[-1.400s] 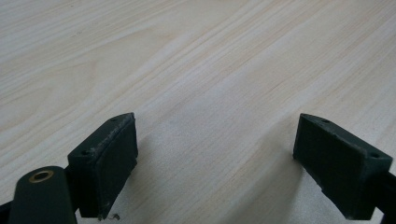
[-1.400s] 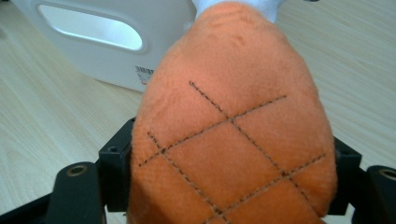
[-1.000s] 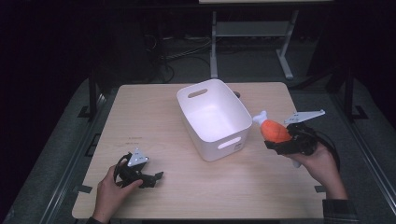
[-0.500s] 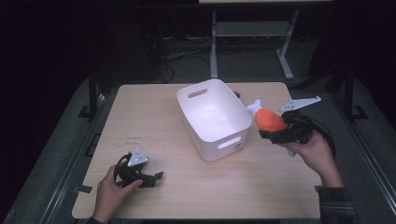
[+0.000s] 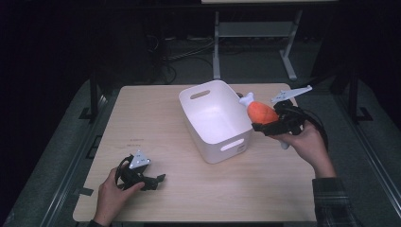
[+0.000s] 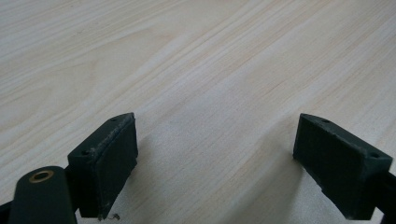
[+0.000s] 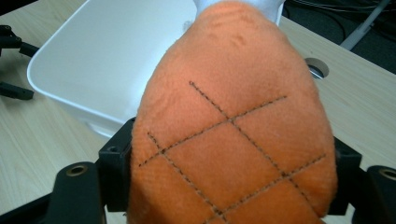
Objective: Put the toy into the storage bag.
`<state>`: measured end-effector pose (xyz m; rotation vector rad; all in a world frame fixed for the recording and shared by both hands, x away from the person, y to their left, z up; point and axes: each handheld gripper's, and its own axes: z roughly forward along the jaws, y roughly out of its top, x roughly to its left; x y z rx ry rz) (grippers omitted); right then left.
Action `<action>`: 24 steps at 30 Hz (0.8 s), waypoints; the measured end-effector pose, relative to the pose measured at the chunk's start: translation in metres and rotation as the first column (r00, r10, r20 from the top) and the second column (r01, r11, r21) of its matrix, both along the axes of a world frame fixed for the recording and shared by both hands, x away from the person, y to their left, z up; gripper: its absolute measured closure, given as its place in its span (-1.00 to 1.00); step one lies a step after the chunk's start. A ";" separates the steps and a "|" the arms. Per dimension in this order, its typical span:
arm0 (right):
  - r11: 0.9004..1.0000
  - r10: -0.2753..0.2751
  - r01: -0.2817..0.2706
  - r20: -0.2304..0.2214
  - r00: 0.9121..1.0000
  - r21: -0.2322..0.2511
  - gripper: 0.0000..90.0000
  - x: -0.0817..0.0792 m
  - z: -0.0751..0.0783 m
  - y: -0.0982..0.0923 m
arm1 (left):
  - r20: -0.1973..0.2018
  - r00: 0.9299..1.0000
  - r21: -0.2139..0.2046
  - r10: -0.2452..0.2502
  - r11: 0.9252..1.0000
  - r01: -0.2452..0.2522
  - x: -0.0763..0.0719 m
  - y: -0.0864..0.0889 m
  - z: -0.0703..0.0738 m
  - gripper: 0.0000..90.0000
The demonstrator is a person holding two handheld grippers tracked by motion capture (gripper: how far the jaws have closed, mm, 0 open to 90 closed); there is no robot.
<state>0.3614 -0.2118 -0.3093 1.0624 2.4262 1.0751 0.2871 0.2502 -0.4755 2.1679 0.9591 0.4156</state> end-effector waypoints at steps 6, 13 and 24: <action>1.000 0.010 -0.010 -0.008 1.000 -0.010 -0.43 0.009 0.004 0.013 | 0.000 1.000 0.000 0.000 1.000 0.000 0.000 0.000 0.000 -0.71; 1.000 0.024 -0.025 -0.019 1.000 -0.002 -0.43 0.019 0.009 0.029 | 0.001 1.000 0.001 0.000 1.000 0.000 0.000 0.000 0.000 -0.71; 0.999 0.043 -0.043 -0.026 0.999 -0.006 -0.44 0.034 0.012 0.062 | 0.000 1.000 0.000 0.000 1.000 0.000 0.000 0.000 0.000 -0.71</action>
